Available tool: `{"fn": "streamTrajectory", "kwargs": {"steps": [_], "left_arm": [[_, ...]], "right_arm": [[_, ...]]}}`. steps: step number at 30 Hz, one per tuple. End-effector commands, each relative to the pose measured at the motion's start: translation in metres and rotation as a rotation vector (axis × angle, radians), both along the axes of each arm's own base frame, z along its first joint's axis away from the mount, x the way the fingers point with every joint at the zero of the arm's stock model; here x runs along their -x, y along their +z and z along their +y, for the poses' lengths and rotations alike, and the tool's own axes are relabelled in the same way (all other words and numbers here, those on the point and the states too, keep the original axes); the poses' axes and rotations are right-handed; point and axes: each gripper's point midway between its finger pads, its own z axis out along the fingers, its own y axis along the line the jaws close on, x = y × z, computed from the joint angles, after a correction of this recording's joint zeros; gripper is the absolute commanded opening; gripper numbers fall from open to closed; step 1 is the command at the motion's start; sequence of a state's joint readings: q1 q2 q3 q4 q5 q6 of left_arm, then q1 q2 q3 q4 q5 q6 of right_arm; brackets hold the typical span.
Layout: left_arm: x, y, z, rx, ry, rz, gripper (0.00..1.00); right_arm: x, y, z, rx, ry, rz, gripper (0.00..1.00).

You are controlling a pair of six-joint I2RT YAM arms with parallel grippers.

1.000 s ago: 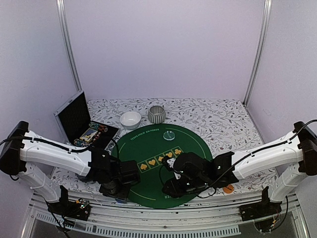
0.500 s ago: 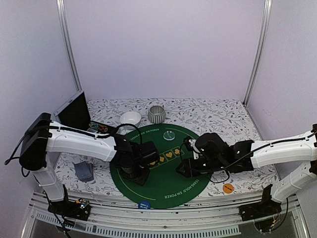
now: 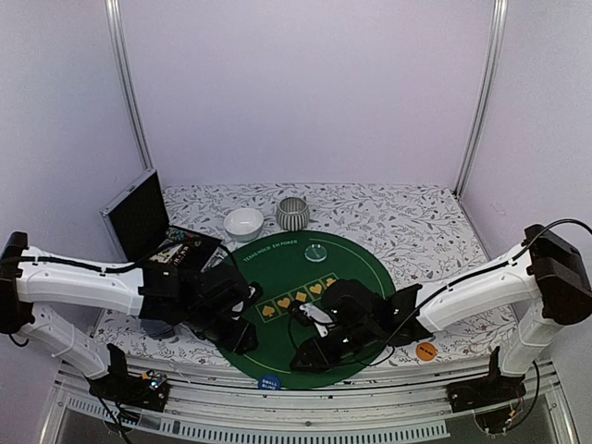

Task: Distribute texas hold em gaming equipment
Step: Pick up the small blind button from the corner of the board.

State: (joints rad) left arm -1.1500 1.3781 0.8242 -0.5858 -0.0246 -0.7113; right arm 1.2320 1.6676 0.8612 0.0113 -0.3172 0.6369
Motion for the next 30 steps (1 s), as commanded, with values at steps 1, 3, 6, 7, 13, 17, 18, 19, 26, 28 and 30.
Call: {"fn": "streamTrajectory", "kwargs": {"steps": [1,3,6,7,13,17,18,19,26,28,30], "left_arm": [[0.049,0.000,-0.002,0.165,-0.065,0.083,0.40],[0.063,-0.006,0.001,0.222,-0.066,0.108,0.38],[0.074,-0.014,0.001,0.278,-0.076,0.129,0.31],[0.074,-0.017,0.001,0.279,-0.072,0.129,0.30],[0.086,-0.032,-0.011,0.259,-0.138,0.138,0.27],[0.087,-0.039,-0.013,0.253,-0.154,0.129,0.33],[0.086,-0.040,-0.013,0.259,-0.149,0.126,0.37],[0.086,-0.043,-0.011,0.262,-0.143,0.127,0.40],[0.081,-0.052,-0.012,0.281,-0.130,0.113,0.43],[0.079,-0.061,-0.006,0.258,-0.110,0.136,0.41],[0.078,-0.064,-0.006,0.265,-0.104,0.157,0.40]], "right_arm": [[0.008,0.009,0.030,-0.101,0.121,-0.016,0.40],[0.009,0.005,0.038,-0.111,0.152,-0.017,0.40],[0.013,-0.009,0.046,-0.098,0.189,0.006,0.40],[0.013,-0.014,0.046,-0.089,0.189,0.013,0.40],[0.017,-0.036,0.043,-0.056,0.175,0.063,0.39],[0.017,-0.044,0.041,-0.041,0.170,0.074,0.39],[0.018,-0.046,0.042,-0.041,0.172,0.080,0.39],[0.019,-0.048,0.042,-0.041,0.176,0.085,0.39],[0.019,-0.054,0.042,-0.041,0.169,0.095,0.38],[0.019,-0.054,0.043,-0.043,0.169,0.094,0.38],[0.018,-0.054,0.043,-0.043,0.166,0.093,0.38]]}}
